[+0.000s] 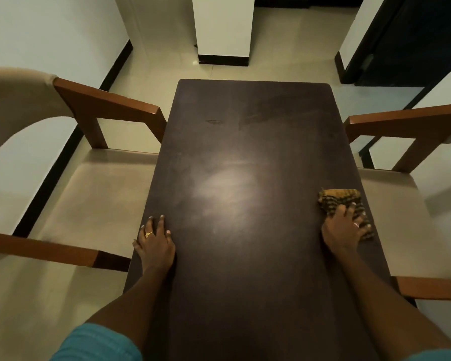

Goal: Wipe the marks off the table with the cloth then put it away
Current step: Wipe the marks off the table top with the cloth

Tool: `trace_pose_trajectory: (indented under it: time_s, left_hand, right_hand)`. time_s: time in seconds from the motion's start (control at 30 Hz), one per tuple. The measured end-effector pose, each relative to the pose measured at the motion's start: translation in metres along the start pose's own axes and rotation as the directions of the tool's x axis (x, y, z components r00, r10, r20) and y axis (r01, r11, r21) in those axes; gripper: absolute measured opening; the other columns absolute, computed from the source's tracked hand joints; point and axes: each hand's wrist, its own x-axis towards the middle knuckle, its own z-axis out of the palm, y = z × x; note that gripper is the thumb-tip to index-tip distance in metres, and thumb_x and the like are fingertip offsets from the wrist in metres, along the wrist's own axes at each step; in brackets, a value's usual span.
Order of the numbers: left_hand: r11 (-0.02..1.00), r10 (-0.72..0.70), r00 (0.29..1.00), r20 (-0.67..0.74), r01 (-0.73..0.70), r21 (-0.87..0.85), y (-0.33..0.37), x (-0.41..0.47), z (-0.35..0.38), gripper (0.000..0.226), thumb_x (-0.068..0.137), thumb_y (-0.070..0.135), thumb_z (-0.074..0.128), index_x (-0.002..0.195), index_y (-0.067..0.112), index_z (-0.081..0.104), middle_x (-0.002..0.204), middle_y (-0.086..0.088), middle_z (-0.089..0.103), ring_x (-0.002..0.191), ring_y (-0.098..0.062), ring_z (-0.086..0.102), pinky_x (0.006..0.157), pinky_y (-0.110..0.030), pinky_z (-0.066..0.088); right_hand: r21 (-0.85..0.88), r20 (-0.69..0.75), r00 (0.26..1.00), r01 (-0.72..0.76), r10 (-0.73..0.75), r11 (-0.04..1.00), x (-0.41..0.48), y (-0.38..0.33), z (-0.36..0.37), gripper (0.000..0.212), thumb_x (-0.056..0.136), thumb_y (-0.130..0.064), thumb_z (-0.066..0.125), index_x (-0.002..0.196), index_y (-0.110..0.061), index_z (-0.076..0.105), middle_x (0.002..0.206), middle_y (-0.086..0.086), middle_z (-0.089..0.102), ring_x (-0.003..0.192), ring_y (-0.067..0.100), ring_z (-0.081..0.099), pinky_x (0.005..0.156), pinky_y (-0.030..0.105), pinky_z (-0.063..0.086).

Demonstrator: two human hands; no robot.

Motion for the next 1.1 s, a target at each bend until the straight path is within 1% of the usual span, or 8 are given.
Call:
trace_pose_trajectory:
  time_s: [0.17, 0.33, 0.43, 0.57, 0.7, 0.8, 0.97, 1.1]
  left_hand:
    - [0.998, -0.05, 0.998, -0.037, 0.048, -0.048, -0.024, 0.006, -0.007, 0.049, 0.098, 0.025, 0.036, 0.145, 0.015, 0.026, 0.155, -0.017, 0.018, 0.142, -0.038, 0.016, 0.114, -0.056, 0.012]
    - [0.956, -0.006, 1.0, 0.012, 0.009, -0.293, -0.037, 0.011, -0.009, 0.051, 0.099, 0.023, 0.036, 0.147, 0.017, 0.02, 0.149, -0.016, 0.031, 0.134, -0.035, 0.036, 0.108, -0.049, 0.034]
    - [0.929, 0.029, 1.0, 0.01, -0.023, -0.37, -0.044, 0.009, -0.014, 0.05, 0.1, 0.02, 0.035, 0.147, 0.017, 0.019, 0.146, -0.015, 0.039, 0.132, -0.034, 0.041, 0.107, -0.045, 0.034]
    - [0.881, -0.048, 0.995, 0.085, 0.083, -0.466, -0.054, 0.013, -0.021, 0.051, 0.101, 0.023, 0.031, 0.149, 0.02, 0.014, 0.132, -0.024, 0.051, 0.118, -0.04, 0.051, 0.099, -0.044, 0.039]
    - [0.899, -0.048, 0.99, 0.132, 0.1, -0.427, -0.062, 0.01, -0.015, 0.047, 0.101, 0.034, 0.024, 0.145, 0.019, 0.024, 0.133, -0.022, 0.051, 0.12, -0.04, 0.049, 0.099, -0.047, 0.039]
    - [0.9, -0.044, 0.993, 0.109, 0.086, -0.428, -0.065, 0.005, -0.013, 0.046, 0.101, 0.035, 0.023, 0.142, 0.015, 0.031, 0.128, -0.021, 0.055, 0.116, -0.04, 0.052, 0.095, -0.045, 0.041]
    - [0.865, -0.024, 0.993, 0.117, 0.079, -0.495, -0.074, 0.011, -0.006, 0.045, 0.1, 0.038, 0.024, 0.138, 0.016, 0.038, 0.124, -0.02, 0.057, 0.113, -0.039, 0.054, 0.093, -0.043, 0.043]
    - [0.833, -0.019, 0.991, 0.134, 0.09, -0.545, -0.074, 0.008, -0.008, 0.045, 0.101, 0.035, 0.027, 0.135, 0.011, 0.043, 0.123, -0.019, 0.058, 0.114, -0.036, 0.054, 0.088, -0.034, 0.04]
  right_hand:
    - [0.138, -0.039, 0.997, -0.066, 0.072, 0.988, -0.022, -0.056, 0.017, 0.032, 0.097, -0.014, 0.036, 0.126, -0.003, 0.045, 0.154, 0.023, 0.022, 0.139, 0.05, 0.016, 0.11, 0.066, 0.006]
    - [0.035, 0.023, 0.978, 0.208, -0.209, 0.977, -0.099, -0.154, 0.056, 0.035, 0.082, -0.014, 0.033, 0.09, -0.005, 0.066, 0.117, 0.026, 0.064, 0.107, 0.053, 0.058, 0.086, 0.073, 0.037]
    - [0.117, 0.128, 0.909, 0.384, -0.397, 0.916, -0.164, -0.207, 0.076, 0.034, 0.079, -0.016, 0.036, 0.092, -0.01, 0.066, 0.117, 0.023, 0.066, 0.107, 0.05, 0.06, 0.086, 0.07, 0.04]
    - [0.092, 0.235, 0.743, 0.625, -0.627, 0.775, -0.229, -0.231, 0.094, 0.029, 0.076, -0.018, 0.033, 0.097, -0.013, 0.052, 0.125, 0.02, 0.062, 0.114, 0.047, 0.058, 0.091, 0.068, 0.039]
    - [-0.004, 0.192, 0.71, 0.691, -0.677, 0.723, -0.217, -0.212, 0.096, 0.038, 0.074, -0.022, 0.035, 0.093, -0.016, 0.067, 0.124, 0.016, 0.064, 0.114, 0.044, 0.059, 0.091, 0.065, 0.041]
    - [-0.081, 0.098, 0.806, 0.591, -0.583, 0.803, -0.191, -0.182, 0.087, 0.035, 0.075, -0.021, 0.037, 0.093, -0.013, 0.066, 0.122, 0.018, 0.065, 0.11, 0.045, 0.061, 0.09, 0.066, 0.041]
    - [-0.066, -0.021, 0.984, 0.178, -0.179, 0.982, -0.129, -0.11, 0.061, 0.031, 0.078, -0.017, 0.04, 0.093, -0.005, 0.065, 0.116, 0.024, 0.065, 0.102, 0.049, 0.061, 0.086, 0.066, 0.044]
    - [-0.024, -0.1, 0.994, -0.04, 0.037, 0.999, -0.106, -0.071, 0.048, 0.033, 0.094, -0.016, 0.044, 0.124, -0.001, 0.049, 0.147, 0.027, 0.035, 0.133, 0.053, 0.028, 0.107, 0.066, 0.018]
